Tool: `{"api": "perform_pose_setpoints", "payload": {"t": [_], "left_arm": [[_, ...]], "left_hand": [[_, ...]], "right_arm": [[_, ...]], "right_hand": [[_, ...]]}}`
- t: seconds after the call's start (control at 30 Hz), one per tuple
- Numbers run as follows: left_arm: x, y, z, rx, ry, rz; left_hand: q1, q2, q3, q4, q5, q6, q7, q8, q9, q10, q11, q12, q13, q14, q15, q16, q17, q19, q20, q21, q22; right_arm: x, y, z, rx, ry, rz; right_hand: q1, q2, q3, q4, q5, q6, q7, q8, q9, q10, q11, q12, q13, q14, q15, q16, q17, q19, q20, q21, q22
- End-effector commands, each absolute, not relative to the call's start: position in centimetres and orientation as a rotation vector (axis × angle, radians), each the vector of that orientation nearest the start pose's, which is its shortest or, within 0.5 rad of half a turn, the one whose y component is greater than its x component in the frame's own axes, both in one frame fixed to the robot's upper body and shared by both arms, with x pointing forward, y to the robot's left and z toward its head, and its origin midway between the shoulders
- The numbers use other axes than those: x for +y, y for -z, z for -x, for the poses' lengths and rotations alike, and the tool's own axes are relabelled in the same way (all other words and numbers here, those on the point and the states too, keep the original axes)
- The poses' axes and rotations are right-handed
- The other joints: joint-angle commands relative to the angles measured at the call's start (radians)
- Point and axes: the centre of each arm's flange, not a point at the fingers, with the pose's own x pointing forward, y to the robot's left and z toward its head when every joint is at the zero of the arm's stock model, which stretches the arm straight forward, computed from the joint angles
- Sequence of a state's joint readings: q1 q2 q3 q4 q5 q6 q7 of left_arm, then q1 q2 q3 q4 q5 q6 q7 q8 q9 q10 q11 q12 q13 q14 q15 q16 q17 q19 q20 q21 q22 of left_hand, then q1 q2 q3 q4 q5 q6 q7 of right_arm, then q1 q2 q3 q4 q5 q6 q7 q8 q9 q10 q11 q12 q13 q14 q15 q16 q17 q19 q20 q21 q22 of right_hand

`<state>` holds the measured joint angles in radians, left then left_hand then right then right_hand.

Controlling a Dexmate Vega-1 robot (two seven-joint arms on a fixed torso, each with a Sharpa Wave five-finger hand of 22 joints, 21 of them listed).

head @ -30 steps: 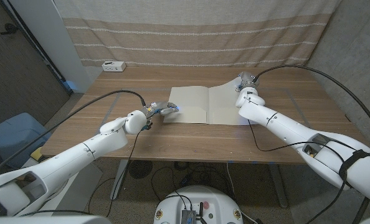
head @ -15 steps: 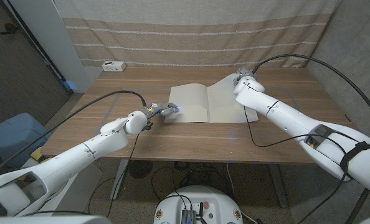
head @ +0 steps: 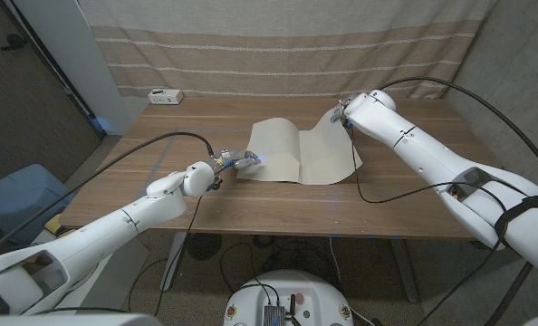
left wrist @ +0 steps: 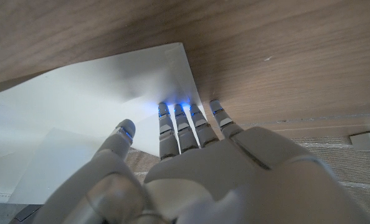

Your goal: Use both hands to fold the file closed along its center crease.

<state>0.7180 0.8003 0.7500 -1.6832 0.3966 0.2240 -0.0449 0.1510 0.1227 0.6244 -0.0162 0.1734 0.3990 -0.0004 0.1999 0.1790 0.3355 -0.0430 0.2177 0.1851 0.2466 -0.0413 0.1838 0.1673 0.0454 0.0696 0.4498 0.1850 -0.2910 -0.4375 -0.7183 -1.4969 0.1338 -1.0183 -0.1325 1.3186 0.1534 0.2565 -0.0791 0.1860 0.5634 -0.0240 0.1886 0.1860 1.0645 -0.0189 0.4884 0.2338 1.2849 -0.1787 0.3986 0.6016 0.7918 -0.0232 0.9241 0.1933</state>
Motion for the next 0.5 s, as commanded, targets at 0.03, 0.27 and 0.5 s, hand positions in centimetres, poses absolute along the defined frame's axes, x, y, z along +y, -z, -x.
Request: {"api": "perform_pose_setpoints", "payload": {"t": [0.03,0.27,0.5], "left_arm": [[21.00,3.90,-62.63,-0.453,0.162,-1.397],[21.09,3.94,-62.56,-0.454,0.161,-1.393],[21.14,4.00,-62.58,-0.457,0.161,-1.388]], "left_hand": [[0.000,0.008,0.002,0.006,0.006,0.011,-0.001,0.004,0.002,0.008,-0.001,0.005,0.004,0.002,-0.018,0.000,0.003,0.002,0.001,-0.003,0.001],[-0.001,0.004,0.001,0.006,0.006,0.007,-0.002,0.000,0.002,0.005,0.000,0.002,0.004,0.003,-0.016,0.000,0.003,0.002,0.001,-0.005,0.001],[-0.003,0.000,0.001,0.006,0.005,0.004,-0.001,-0.003,0.002,0.001,0.000,-0.001,0.004,0.004,-0.015,-0.001,0.002,0.002,0.002,-0.006,0.001]], "right_arm": [[-18.60,-13.28,-66.76,-0.039,-0.015,0.495],[-18.49,-13.03,-66.06,-0.159,0.012,0.243],[-18.20,-12.47,-65.95,-0.193,-0.032,0.046]], "right_hand": [[-0.001,0.016,0.014,0.001,-0.002,0.036,0.017,0.013,0.000,0.049,0.038,0.014,0.024,0.008,0.004,-0.001,0.005,0.022,-0.004,0.023,0.003],[0.000,0.011,0.026,-0.008,-0.001,0.044,0.015,0.009,0.000,0.065,0.045,0.014,0.013,-0.009,0.016,-0.022,-0.002,-0.012,0.006,0.029,0.001],[-0.004,0.010,0.037,-0.014,-0.001,-0.004,0.009,-0.011,0.000,0.072,0.047,0.008,0.001,0.031,0.006,-0.007,0.006,0.006,-0.001,0.055,0.001]]}}
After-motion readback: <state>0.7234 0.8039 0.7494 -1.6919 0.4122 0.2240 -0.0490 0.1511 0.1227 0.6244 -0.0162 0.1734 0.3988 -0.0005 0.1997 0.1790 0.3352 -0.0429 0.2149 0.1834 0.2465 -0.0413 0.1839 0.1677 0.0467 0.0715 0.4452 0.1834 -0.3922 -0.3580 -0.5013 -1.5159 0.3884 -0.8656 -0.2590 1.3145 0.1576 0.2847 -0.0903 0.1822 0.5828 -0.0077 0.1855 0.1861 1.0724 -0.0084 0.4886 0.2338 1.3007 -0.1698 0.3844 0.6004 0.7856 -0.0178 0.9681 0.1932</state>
